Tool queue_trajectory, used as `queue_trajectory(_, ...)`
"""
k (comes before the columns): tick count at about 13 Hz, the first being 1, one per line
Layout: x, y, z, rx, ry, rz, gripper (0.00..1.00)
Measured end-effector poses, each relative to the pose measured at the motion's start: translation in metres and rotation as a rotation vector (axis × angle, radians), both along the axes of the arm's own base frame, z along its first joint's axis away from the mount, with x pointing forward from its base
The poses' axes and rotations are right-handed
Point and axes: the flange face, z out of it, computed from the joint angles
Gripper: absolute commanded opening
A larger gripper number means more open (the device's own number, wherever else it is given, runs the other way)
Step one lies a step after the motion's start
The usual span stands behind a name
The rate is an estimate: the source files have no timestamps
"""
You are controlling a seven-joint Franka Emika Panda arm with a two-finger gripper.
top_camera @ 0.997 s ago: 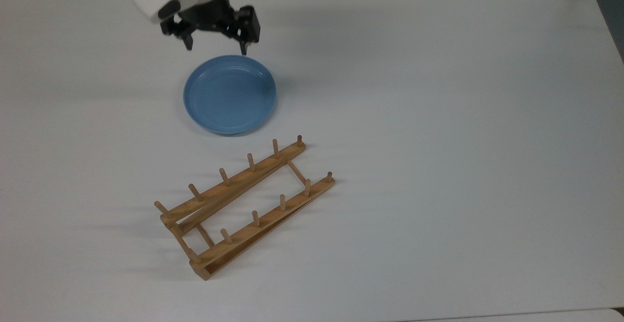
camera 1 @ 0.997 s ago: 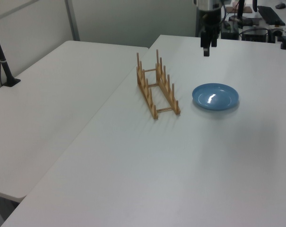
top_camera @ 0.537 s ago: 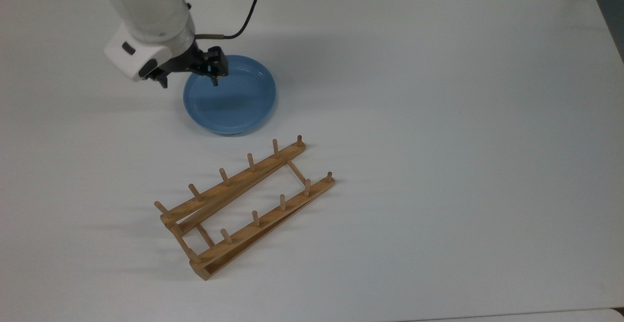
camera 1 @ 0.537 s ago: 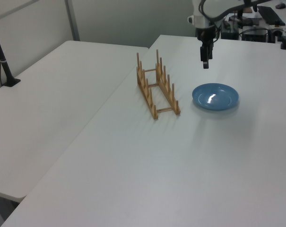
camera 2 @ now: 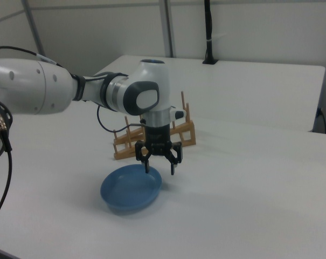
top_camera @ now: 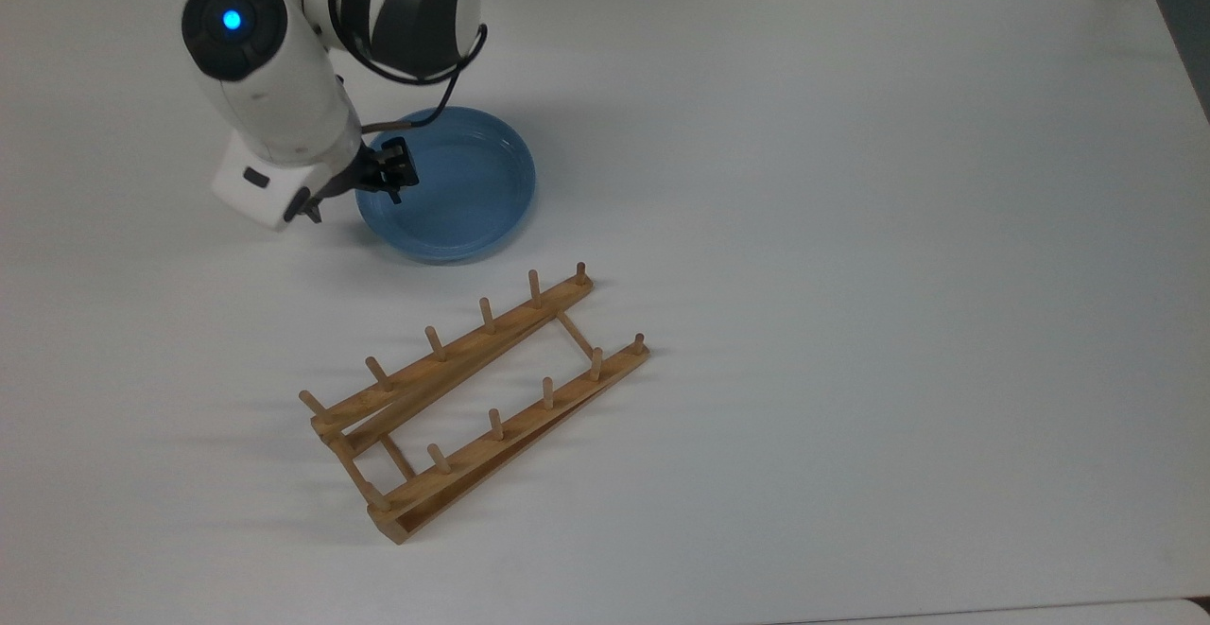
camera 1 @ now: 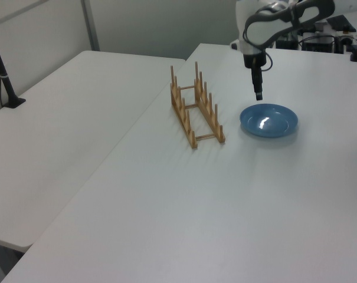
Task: Place plate in plate rack
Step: 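Close the gripper on the blue plate's rim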
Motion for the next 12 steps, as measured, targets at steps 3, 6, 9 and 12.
queue_trajectory(3, 0.001, 0.007, -0.025, 0.009, 0.040, 0.042, 0.60)
queue_trajectory(6, 0.002, 0.010, -0.037, 0.012, 0.059, 0.056, 0.40)
queue_trajectory(9, 0.002, 0.010, -0.040, 0.012, 0.064, 0.059, 0.20)
queue_trajectory(12, 0.002, 0.010, -0.041, 0.014, 0.065, 0.068, 0.00)
